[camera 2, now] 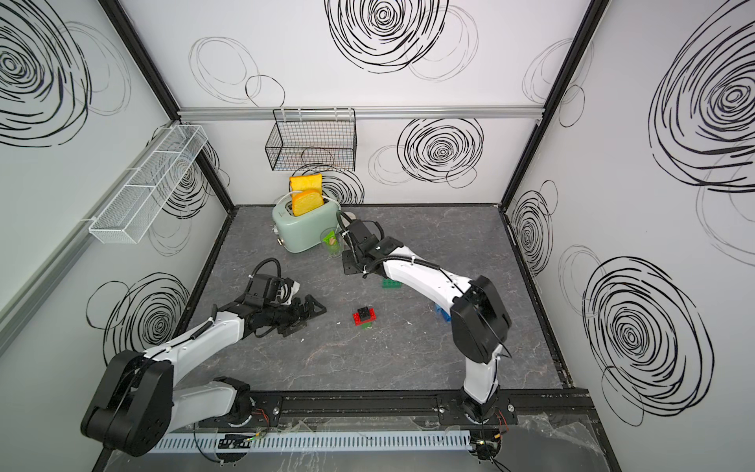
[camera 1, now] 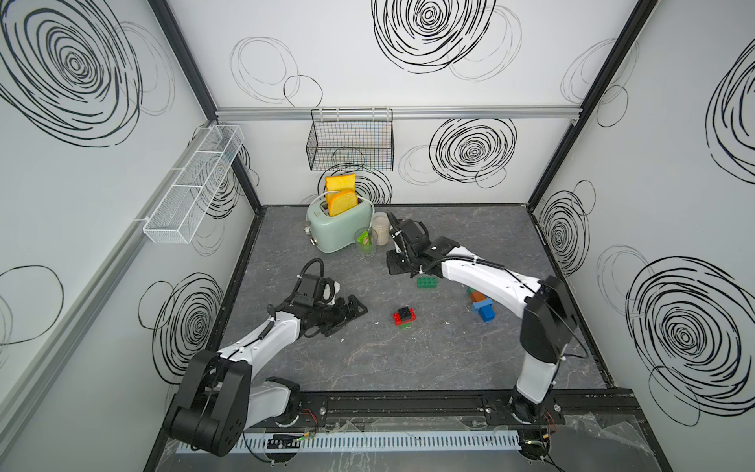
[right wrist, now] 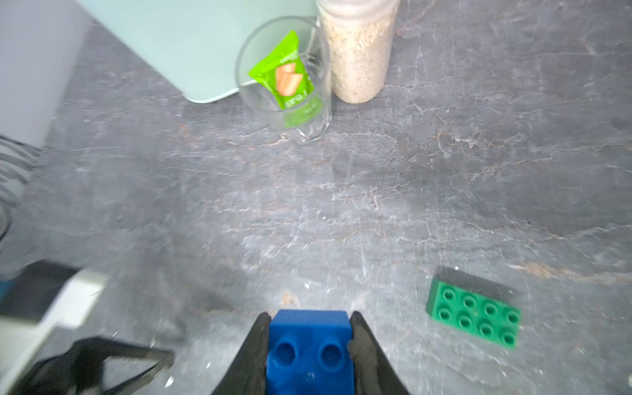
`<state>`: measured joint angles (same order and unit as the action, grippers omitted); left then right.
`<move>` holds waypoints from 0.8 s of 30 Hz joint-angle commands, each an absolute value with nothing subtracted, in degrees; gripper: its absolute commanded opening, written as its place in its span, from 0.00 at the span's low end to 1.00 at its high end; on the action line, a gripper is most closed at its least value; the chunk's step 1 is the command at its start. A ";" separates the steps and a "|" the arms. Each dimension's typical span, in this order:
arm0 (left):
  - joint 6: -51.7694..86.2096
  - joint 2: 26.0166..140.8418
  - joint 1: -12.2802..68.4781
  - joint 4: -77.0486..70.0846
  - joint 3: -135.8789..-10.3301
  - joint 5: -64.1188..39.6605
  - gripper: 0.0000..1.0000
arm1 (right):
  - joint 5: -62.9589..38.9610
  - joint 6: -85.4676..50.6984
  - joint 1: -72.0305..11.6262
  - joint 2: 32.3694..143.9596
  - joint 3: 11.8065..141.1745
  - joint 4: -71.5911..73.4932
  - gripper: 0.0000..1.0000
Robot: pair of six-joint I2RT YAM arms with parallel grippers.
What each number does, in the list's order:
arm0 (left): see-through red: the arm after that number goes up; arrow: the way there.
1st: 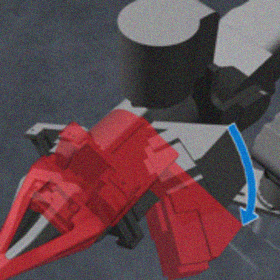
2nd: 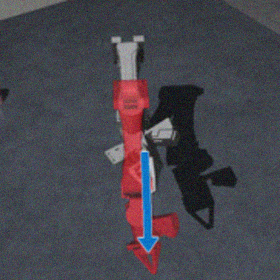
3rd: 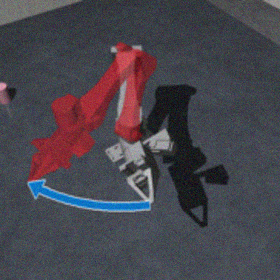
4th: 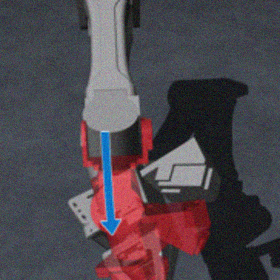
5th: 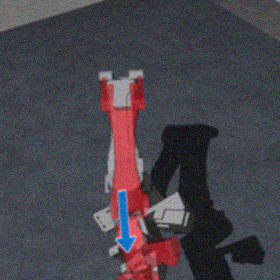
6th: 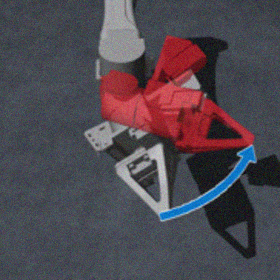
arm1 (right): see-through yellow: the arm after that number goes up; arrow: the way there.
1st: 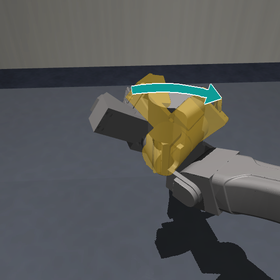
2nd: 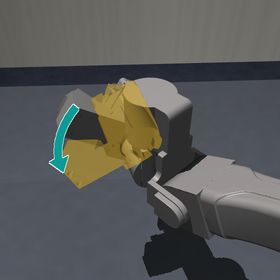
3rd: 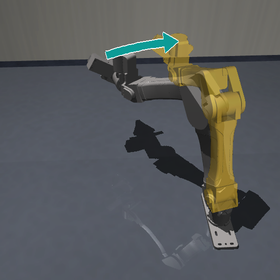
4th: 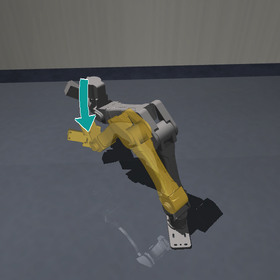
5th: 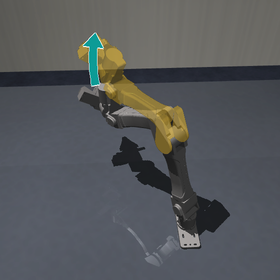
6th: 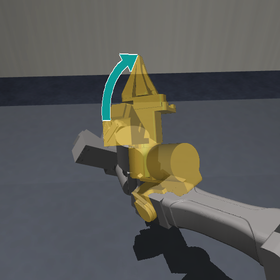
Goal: Assemble the letter f with lego
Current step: Pick up the lego brick from the center of the board, then assemble the lego brick with the lego brick.
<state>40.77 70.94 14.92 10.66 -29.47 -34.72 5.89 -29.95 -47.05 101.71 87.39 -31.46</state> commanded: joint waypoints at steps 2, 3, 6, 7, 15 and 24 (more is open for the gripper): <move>47.27 72.20 20.14 -3.62 -27.43 -40.03 1.00 | 5.69 -31.63 -51.42 93.80 78.77 -37.13 0.35; 48.68 72.65 21.51 -5.42 -27.10 -40.12 1.00 | 6.12 -32.47 -52.54 92.29 76.94 -37.28 0.35; 52.33 73.52 24.48 -9.72 -25.99 -39.70 1.00 | 7.31 -35.15 -55.07 88.87 71.72 -36.81 0.35; 53.10 73.82 25.18 -10.68 -25.83 -39.60 1.00 | 7.51 -36.05 -55.47 87.83 70.12 -36.34 0.35; 57.52 78.14 29.56 -16.49 -25.66 -38.85 0.99 | 9.40 -38.76 -56.52 84.02 63.86 -34.88 0.35; 60.72 82.84 30.94 -20.65 -26.02 -38.53 0.99 | 8.46 -38.96 -56.53 84.96 61.81 -32.12 0.35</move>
